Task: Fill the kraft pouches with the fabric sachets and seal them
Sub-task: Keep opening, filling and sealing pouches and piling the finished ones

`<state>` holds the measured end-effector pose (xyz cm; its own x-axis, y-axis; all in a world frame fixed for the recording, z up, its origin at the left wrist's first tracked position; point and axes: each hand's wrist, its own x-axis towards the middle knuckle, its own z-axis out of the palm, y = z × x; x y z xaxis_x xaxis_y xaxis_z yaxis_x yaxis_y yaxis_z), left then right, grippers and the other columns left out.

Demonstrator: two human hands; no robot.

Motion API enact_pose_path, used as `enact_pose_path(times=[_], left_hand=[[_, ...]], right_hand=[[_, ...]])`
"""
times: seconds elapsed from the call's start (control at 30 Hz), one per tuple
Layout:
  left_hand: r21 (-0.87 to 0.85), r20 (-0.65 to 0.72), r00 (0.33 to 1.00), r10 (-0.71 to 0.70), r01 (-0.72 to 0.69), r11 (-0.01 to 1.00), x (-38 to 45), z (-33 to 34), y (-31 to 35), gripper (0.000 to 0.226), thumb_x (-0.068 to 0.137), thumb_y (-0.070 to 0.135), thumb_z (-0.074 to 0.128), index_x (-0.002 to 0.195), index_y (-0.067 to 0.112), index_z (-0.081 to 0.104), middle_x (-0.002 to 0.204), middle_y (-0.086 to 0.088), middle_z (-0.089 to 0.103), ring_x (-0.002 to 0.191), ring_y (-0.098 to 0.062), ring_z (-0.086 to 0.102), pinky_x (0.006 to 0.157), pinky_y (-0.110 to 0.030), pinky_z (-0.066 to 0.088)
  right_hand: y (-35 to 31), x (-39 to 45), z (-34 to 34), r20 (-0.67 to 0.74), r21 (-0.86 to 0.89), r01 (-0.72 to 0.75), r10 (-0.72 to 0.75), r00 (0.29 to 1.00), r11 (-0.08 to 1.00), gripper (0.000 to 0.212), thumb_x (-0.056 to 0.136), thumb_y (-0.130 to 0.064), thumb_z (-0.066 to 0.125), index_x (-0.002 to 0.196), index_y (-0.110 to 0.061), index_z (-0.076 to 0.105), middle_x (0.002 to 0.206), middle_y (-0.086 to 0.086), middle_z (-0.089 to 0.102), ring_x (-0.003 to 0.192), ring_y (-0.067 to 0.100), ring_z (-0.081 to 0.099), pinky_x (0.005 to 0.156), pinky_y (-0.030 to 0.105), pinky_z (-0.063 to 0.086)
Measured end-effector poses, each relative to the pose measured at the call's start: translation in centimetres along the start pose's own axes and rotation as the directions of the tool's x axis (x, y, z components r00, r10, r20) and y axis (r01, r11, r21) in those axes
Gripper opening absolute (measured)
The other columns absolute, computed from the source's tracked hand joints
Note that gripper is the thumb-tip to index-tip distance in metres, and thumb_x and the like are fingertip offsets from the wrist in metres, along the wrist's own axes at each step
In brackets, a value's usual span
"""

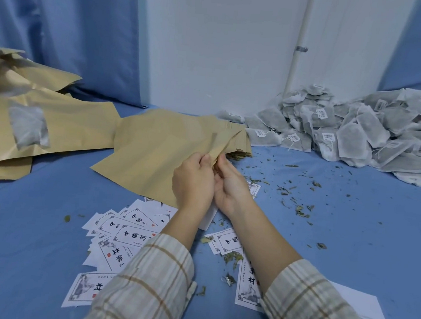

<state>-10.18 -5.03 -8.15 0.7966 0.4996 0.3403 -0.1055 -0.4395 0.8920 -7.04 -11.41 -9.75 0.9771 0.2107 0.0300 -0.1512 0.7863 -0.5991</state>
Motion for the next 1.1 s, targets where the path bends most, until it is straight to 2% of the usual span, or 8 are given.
enact_pose_path(times=[0.13,0.23,0.33,0.43,0.6,0.77,0.97,1.1], left_hand=[[0.083,0.047,0.998,0.036,-0.040,0.996,-0.2,0.0,0.2,0.024,0.093,0.031,0.050,0.090,0.020,0.071,0.087,-0.005,0.070,0.086,-0.027,0.060,0.065,-0.029,0.038],[0.238,0.117,0.988,0.098,-0.124,0.963,-0.2,0.0,0.3,0.030,0.087,0.048,0.050,0.092,0.027,0.071,0.088,0.001,0.072,0.086,-0.024,0.063,0.071,-0.029,0.048],[0.433,0.191,0.967,0.166,-0.235,0.870,0.1,0.0,0.0,0.037,0.086,0.052,0.047,0.095,0.023,0.067,0.089,-0.002,0.070,0.087,-0.029,0.063,0.073,-0.031,0.050],[0.502,0.187,0.957,0.221,-0.287,0.816,-0.1,0.0,0.0,0.038,0.093,0.045,0.042,0.093,0.018,0.069,0.090,-0.009,0.070,0.087,-0.034,0.061,0.068,-0.032,0.043],[0.428,0.181,0.982,0.057,-0.131,0.894,0.0,-0.1,0.4,0.034,0.090,0.041,0.044,0.093,0.020,0.071,0.092,-0.008,0.070,0.091,-0.031,0.062,0.073,-0.031,0.049],[0.620,0.269,0.933,0.239,-0.358,0.699,-0.7,0.0,0.8,0.030,0.098,0.021,0.036,0.099,0.003,0.060,0.097,-0.019,0.067,0.090,-0.035,0.063,0.061,-0.030,0.032],[0.628,0.338,0.933,0.122,-0.321,0.709,0.6,-0.6,1.0,0.029,0.088,0.019,0.043,0.112,0.006,0.055,0.109,-0.016,0.059,0.102,-0.034,0.057,0.068,-0.031,0.035],[0.591,0.336,0.924,0.181,-0.357,0.723,0.5,-1.0,0.7,0.040,0.093,0.023,0.034,0.131,0.018,0.047,0.110,-0.014,0.059,0.100,-0.035,0.056,0.068,-0.031,0.034]], right_hand=[[-0.6,-0.2,0.2,-0.059,-0.126,0.060,-0.068,0.996,0.990,0.020,0.095,-0.009,0.050,0.086,-0.005,0.068,0.074,0.006,0.072,0.069,0.013,0.070,0.064,0.022,0.057],[-1.7,-0.5,0.0,-0.137,-0.370,0.134,-0.197,0.971,0.919,0.041,0.083,-0.005,0.057,0.045,-0.018,0.065,0.048,-0.002,0.061,0.044,0.007,0.058,0.041,0.017,0.045],[-2.3,-0.6,-0.4,-0.119,-0.521,0.150,-0.245,0.962,0.840,0.050,0.079,-0.002,0.056,0.033,-0.020,0.051,0.038,-0.009,0.047,0.033,0.003,0.044,0.034,0.014,0.035],[-2.6,-0.7,-0.4,-0.071,-0.601,0.167,-0.261,0.963,0.781,0.047,0.081,0.003,0.051,0.040,-0.020,0.050,0.038,-0.010,0.047,0.033,0.001,0.044,0.034,0.012,0.035],[-2.4,-0.5,-0.6,-0.032,-0.688,0.170,-0.264,0.964,0.706,0.029,0.084,0.002,0.048,0.058,-0.011,0.048,0.043,-0.009,0.050,0.039,-0.001,0.049,0.038,0.011,0.037],[-2.0,-0.4,-0.6,0.005,-0.774,0.183,-0.283,0.959,0.607,0.036,0.085,-0.002,0.048,0.053,-0.018,0.047,0.041,-0.015,0.044,0.039,-0.001,0.041,0.040,0.011,0.034],[-1.4,-0.5,-0.9,0.109,-0.887,0.226,-0.291,0.950,0.403,0.033,0.081,-0.008,0.050,0.050,-0.020,0.046,0.050,-0.011,0.043,0.051,0.004,0.037,0.045,0.013,0.029],[-1.4,-0.4,-0.6,0.059,-0.849,0.200,-0.288,0.956,0.488,0.025,0.084,-0.014,0.050,0.058,-0.016,0.051,0.055,-0.010,0.047,0.053,0.003,0.042,0.047,0.014,0.033]])
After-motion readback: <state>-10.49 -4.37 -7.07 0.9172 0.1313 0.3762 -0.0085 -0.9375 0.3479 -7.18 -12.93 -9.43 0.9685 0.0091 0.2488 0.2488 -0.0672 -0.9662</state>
